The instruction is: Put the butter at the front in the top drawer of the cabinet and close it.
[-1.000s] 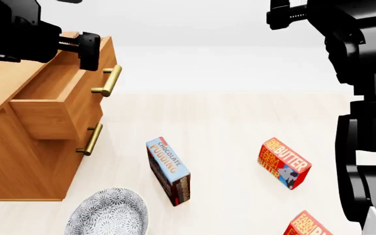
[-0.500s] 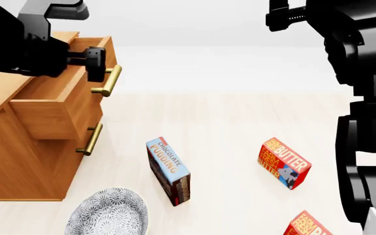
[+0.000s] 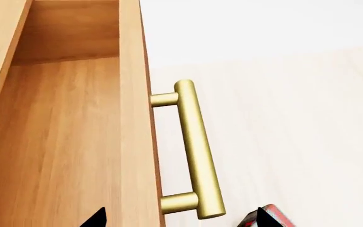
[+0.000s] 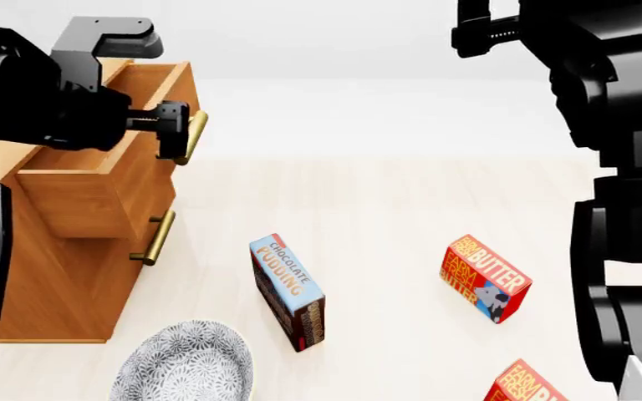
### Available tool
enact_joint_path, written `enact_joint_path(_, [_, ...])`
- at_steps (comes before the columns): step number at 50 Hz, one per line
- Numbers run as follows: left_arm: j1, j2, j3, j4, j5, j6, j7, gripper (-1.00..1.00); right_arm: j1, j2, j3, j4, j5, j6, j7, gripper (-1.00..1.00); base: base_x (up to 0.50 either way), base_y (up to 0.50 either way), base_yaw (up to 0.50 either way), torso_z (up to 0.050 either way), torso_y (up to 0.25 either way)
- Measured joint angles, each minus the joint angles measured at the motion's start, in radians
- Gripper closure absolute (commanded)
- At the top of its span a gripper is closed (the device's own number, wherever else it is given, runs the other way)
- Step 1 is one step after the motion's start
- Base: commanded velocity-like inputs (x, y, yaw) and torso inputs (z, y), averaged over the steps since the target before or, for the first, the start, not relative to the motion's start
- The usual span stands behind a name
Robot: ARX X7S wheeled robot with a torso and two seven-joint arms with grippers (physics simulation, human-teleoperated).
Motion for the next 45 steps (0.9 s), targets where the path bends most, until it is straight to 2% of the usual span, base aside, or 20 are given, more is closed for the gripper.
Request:
enact_joint_path(27, [0.045,-0.003,0.015,0.005,-0.005,0.008,-0.009,-1.00,0.001,-0.002,-0.006,0.011,0.006,-0.006,0.004,-1.00,0.00,0.00,0.00,0.000,0.000])
enact_joint_path(45, [0.073,0.012,0.024,0.100,-0.016,-0.037,-0.017,-1.00,0.003,0.002,-0.011,0.011,0.009,-0.003,0.006,-1.00,0.00,0.00,0.00,0.000,0.000])
